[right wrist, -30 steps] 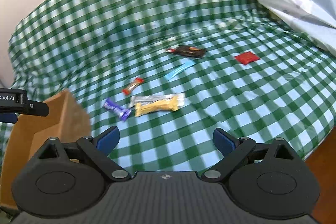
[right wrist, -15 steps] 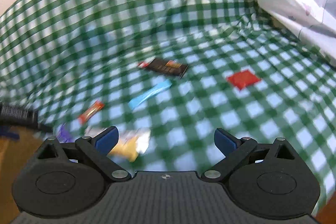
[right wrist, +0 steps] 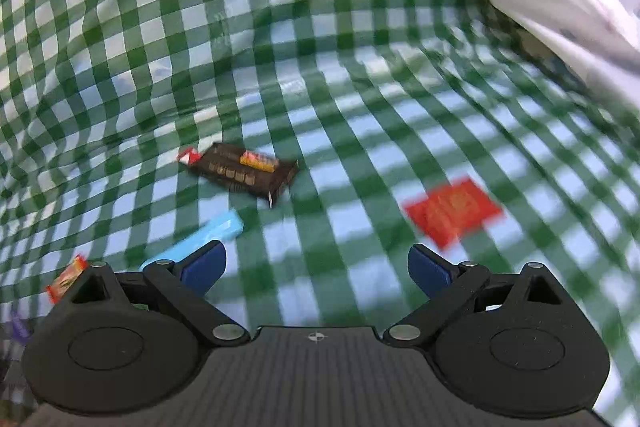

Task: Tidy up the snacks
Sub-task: 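Grasp the yellow bar with the left tool while the right tool grasps the dark chocolate bar, then carry the yellow bar and dark chocolate bar above the box with both tools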

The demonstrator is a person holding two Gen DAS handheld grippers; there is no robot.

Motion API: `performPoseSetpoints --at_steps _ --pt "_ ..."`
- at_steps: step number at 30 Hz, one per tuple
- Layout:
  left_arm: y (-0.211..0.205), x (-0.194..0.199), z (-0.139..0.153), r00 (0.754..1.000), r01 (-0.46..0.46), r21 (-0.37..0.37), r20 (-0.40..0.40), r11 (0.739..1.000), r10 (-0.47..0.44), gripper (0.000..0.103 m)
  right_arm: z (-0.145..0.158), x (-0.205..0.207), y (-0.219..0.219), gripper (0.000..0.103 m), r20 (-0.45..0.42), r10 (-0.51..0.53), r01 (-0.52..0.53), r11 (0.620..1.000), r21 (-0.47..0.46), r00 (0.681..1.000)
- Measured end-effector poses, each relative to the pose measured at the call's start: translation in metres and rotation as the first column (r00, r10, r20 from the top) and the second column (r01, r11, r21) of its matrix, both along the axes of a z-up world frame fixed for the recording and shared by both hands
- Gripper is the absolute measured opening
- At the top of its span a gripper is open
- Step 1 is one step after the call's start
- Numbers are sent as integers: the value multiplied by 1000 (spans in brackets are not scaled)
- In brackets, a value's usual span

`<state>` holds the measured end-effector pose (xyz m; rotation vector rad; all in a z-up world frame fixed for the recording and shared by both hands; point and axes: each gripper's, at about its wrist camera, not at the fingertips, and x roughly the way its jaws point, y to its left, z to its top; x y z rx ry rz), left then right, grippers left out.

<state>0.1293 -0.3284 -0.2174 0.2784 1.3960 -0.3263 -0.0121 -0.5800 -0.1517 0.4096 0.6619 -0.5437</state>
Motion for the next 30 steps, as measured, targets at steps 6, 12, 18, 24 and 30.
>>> performPoseSetpoints --at_steps 6,12,18,24,30 --pt "29 -9 -2 999 -34 -20 -10 999 33 103 -11 86 -24 102 -42 181 -183 981 -58 983" --pt "21 -3 -4 1000 24 -1 7 1000 -24 98 -43 162 -28 102 -200 300 -323 942 -95 933" --pt "31 2 16 997 69 -97 44 993 -65 13 -38 148 -36 40 -146 371 -384 920 -76 917" --pt "56 -20 35 988 141 -139 90 980 -129 13 -27 97 -31 40 -127 312 -318 948 -29 941" --pt "84 -59 76 974 195 -198 153 961 -166 13 0 26 -8 40 -25 200 -199 980 26 980"
